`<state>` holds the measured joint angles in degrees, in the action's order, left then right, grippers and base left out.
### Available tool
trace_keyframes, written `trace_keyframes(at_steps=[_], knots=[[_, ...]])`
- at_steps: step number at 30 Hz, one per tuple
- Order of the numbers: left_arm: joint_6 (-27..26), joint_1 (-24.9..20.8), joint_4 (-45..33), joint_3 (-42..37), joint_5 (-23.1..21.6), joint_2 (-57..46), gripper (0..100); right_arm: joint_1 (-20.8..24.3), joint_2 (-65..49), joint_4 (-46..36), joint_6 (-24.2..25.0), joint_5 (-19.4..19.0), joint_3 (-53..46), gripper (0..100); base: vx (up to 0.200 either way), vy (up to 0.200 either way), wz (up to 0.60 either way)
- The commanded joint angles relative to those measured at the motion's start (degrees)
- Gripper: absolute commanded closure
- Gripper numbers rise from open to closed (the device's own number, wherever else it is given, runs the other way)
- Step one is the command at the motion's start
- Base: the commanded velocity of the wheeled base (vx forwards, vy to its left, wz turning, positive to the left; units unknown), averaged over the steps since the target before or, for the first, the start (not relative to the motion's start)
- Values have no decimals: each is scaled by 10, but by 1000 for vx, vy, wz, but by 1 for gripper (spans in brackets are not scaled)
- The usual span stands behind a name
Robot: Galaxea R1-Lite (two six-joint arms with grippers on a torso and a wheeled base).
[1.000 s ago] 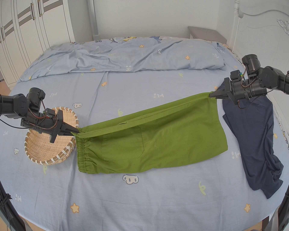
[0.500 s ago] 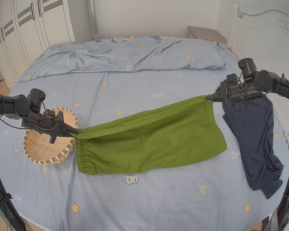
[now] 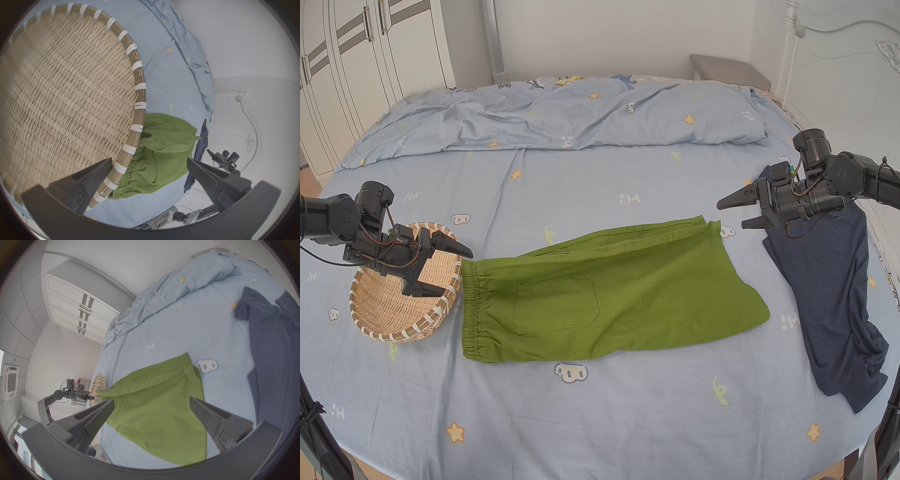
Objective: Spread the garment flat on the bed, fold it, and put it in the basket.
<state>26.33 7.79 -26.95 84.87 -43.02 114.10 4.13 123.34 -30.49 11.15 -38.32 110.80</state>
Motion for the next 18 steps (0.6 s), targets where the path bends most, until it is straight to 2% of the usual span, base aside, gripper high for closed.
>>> trace_keyframes(at_steps=[1,7,8,9,10,13,16,18], knots=[[4,-15,-2,-8,-1,-45,0,-4,-17,5,-1,-1,-47,0,0,0,0],[5,-45,-1,-25,-1,-100,0,-11,-68,76,4,-4,-156,0,0,0,0],[7,-65,1,-32,-2,-116,0,-13,-94,124,6,-5,-219,0,0,0,0],[7,-65,1,-32,-2,-116,0,-13,-94,124,6,-5,-219,0,0,0,0],[13,-87,5,-37,-3,-121,0,-14,-114,166,8,-8,-276,0,0,0,0],[19,-121,13,-37,-1,-112,0,-14,-141,221,23,-12,-342,0,0,0,0],[21,-128,27,-37,0,-96,0,-14,-158,248,43,-19,-379,0,0,0,0],[25,-122,33,-37,0,-90,0,-18,-168,280,49,-41,-415,0,0,0,0]])
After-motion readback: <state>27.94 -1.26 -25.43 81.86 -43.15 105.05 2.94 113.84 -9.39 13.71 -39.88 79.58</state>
